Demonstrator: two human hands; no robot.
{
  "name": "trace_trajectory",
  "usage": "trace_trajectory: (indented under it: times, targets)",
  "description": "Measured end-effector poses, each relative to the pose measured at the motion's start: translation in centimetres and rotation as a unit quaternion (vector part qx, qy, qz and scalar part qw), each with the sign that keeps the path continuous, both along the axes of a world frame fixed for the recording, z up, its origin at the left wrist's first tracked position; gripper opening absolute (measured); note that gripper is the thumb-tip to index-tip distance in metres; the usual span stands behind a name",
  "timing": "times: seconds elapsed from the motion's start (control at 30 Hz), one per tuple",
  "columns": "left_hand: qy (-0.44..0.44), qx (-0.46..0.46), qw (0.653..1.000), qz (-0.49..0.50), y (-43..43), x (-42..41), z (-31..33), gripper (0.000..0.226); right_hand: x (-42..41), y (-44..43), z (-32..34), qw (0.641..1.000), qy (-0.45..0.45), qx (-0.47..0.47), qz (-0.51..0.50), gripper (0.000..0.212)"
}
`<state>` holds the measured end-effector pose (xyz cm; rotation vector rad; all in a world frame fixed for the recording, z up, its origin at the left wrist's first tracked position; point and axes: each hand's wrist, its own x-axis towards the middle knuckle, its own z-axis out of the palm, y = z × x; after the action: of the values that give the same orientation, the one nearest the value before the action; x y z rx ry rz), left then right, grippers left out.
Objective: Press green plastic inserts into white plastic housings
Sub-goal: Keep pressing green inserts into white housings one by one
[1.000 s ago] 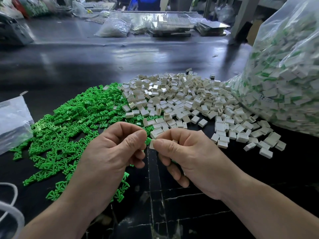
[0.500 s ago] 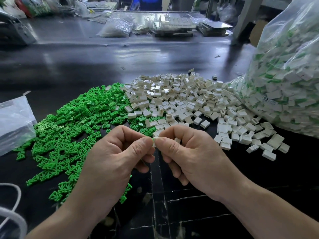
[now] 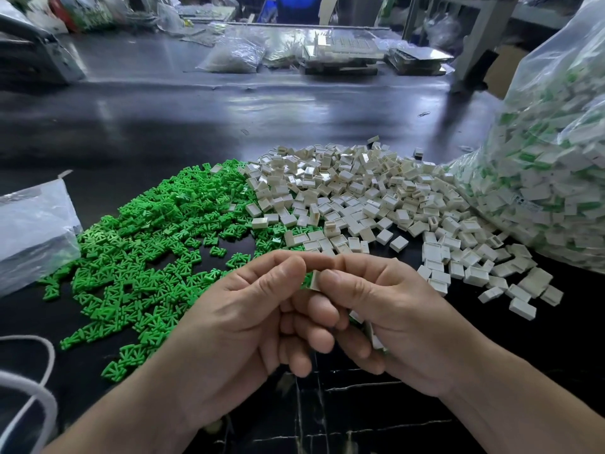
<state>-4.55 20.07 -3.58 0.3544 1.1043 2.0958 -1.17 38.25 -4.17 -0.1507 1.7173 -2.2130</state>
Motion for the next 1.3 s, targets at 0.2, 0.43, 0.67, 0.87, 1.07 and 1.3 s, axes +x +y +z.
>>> trace_trajectory:
  times: [0.2,0.43,0.67,0.87,1.07,1.3]
  targets:
    - [-0.035,-0.02,0.999,0.011,0.3,-0.1,0.1,0.033,-0.1,0.0,-0.3,1.0,-0.015,-0.008,-0.007,0.042]
    - [-0.02,-0.042,0.999,0.011,0.6,-0.4,0.1,0.035,-0.3,0.1,-0.4,0.999,-0.028,-0.011,-0.017,0.043]
    - [-0.021,-0.047,0.999,0.01,0.9,-0.7,0.1,0.036,-0.3,0.3,-0.4,0.999,-0.032,-0.016,-0.025,0.042]
    - [-0.028,-0.049,0.998,0.014,1.0,-0.7,0.2,0.037,-0.3,0.3,-0.4,0.999,-0.029,-0.016,-0.024,0.031]
    - [-0.024,-0.047,0.999,-0.003,0.8,-0.7,0.5,0.036,-0.3,0.5,-0.4,0.999,-0.024,-0.02,-0.018,0.035]
    - [-0.039,-0.039,0.998,-0.013,0.8,-0.6,0.9,0.033,-0.2,0.6,-0.3,0.999,-0.019,-0.021,-0.015,0.048]
